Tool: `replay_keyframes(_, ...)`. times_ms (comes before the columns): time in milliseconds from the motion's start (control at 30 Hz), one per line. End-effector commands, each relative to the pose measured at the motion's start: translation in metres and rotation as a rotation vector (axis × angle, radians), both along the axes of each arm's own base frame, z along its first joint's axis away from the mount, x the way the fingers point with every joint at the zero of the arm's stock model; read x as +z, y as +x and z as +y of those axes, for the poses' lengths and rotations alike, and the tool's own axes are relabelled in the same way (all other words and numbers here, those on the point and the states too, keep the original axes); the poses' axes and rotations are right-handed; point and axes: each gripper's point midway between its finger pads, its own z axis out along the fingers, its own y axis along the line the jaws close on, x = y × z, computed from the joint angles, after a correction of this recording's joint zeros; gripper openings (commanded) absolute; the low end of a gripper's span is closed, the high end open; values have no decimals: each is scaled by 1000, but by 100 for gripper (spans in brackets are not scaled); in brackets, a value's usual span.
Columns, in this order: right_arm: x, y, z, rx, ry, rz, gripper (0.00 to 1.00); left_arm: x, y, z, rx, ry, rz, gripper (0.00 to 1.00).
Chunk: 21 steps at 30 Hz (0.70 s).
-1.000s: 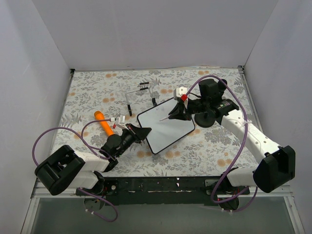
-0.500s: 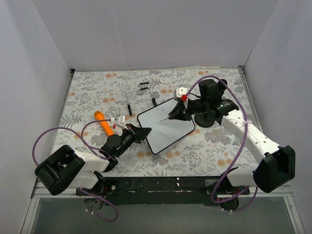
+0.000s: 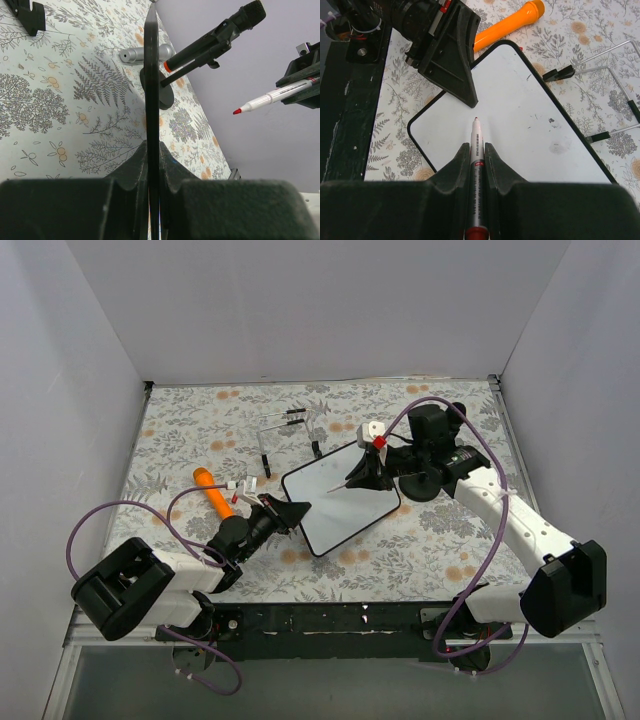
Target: Write a sentence on the whiteboard
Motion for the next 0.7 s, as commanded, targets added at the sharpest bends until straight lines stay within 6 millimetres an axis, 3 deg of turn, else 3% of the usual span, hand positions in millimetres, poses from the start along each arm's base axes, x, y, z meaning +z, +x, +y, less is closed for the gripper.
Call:
replay_keyframes(0,20,-8,2,33,53,-39,1,31,-4,-1,-13,-79,-88,0)
replay_keyframes(667,16,-7,2,21,50,-32,1,31,-4,-2,-16,-79,-88,0)
